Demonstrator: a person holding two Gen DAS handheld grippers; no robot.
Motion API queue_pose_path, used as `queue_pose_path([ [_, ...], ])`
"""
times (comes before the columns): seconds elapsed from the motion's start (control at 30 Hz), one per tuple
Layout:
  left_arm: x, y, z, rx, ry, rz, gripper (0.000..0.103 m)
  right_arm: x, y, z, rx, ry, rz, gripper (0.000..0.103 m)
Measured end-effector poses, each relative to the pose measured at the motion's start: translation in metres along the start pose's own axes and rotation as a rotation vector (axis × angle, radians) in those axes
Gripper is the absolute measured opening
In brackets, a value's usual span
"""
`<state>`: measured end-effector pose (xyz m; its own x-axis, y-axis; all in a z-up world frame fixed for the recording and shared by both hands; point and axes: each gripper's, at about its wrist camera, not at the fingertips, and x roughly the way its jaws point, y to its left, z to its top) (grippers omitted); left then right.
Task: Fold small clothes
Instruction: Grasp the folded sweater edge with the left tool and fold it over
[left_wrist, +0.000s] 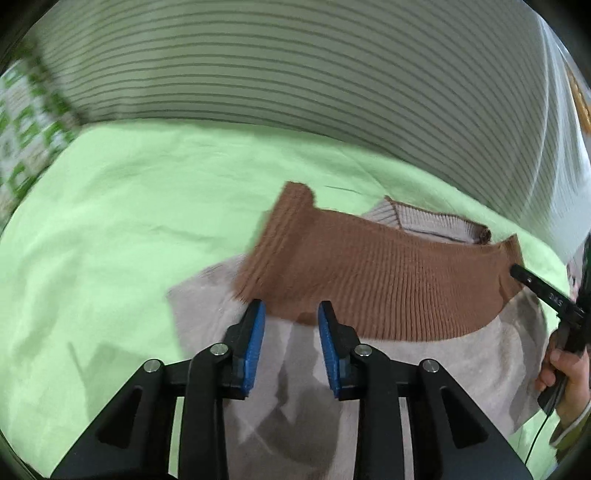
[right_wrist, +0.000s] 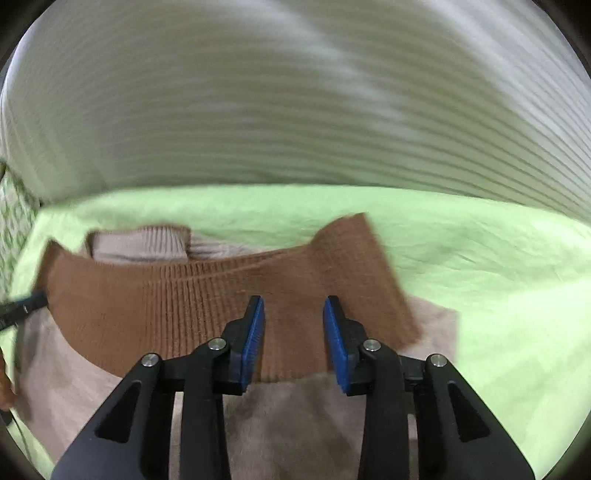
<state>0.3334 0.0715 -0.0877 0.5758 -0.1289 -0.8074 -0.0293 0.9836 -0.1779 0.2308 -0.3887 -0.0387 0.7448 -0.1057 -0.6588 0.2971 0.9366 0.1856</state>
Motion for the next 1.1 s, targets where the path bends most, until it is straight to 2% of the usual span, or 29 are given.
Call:
queue_pose_path([
  [0.1,-0.03,0.001,-0.017,-0.044,-0.027,-0.01,0.051,-0.02,0.004,-0.009,0.036,0.005,0.103,0.036],
  [0.13,-0.041,0.0,-0.025,-0.056,-0.033,0.002,0.061,-0.024,0.016,-0.014,0.007,0.018,0.166,0.036],
  [0.2,-0.061,0.006,-0.045,-0.1,-0.036,0.014,0.065,-0.03,0.048,-0.025,-0.112,0.053,0.266,0.036],
  [0.27,-0.082,0.008,-0.064,-0.152,-0.02,-0.028,0.066,-0.024,0.082,-0.037,-0.229,0.122,0.37,0.036],
  [0.3,-0.087,0.011,-0.078,-0.182,0.001,-0.036,0.067,-0.014,0.097,-0.038,-0.269,0.169,0.404,0.036],
  [0.33,-0.079,-0.001,-0.087,-0.211,0.023,-0.029,0.068,0.0,0.113,-0.043,-0.303,0.245,0.432,0.036],
  [0.43,-0.077,0.005,-0.119,-0.295,0.075,-0.037,0.068,0.033,0.128,-0.045,-0.321,0.315,0.398,0.036],
  [0.5,-0.079,0.009,-0.136,-0.328,0.099,-0.014,0.068,0.045,0.13,-0.03,-0.29,0.256,0.362,0.036],
  [0.53,-0.081,0.013,-0.143,-0.346,0.106,0.002,0.07,0.047,0.132,-0.021,-0.278,0.222,0.293,0.034],
  [0.57,-0.08,0.014,-0.149,-0.362,0.116,0.005,0.071,0.047,0.128,-0.014,-0.259,0.197,0.259,0.034],
  [0.63,-0.077,0.018,-0.158,-0.394,0.142,0.02,0.078,0.042,0.124,-0.002,-0.185,0.149,0.25,0.036],
  [0.77,-0.066,0.025,-0.173,-0.496,0.175,-0.018,0.078,0.008,0.11,0.003,-0.107,0.068,0.267,0.038],
  [0.9,-0.056,0.025,-0.167,-0.529,0.149,-0.063,0.082,-0.032,0.078,-0.02,-0.078,0.025,0.293,0.044],
  [1.0,-0.045,0.026,-0.156,-0.56,0.135,-0.111,0.082,-0.037,0.088,-0.034,-0.042,0.024,0.309,0.044],
  [1.1,-0.035,0.026,-0.132,-0.544,0.117,-0.133,0.082,-0.043,0.071,-0.053,-0.011,0.053,0.308,0.044],
])
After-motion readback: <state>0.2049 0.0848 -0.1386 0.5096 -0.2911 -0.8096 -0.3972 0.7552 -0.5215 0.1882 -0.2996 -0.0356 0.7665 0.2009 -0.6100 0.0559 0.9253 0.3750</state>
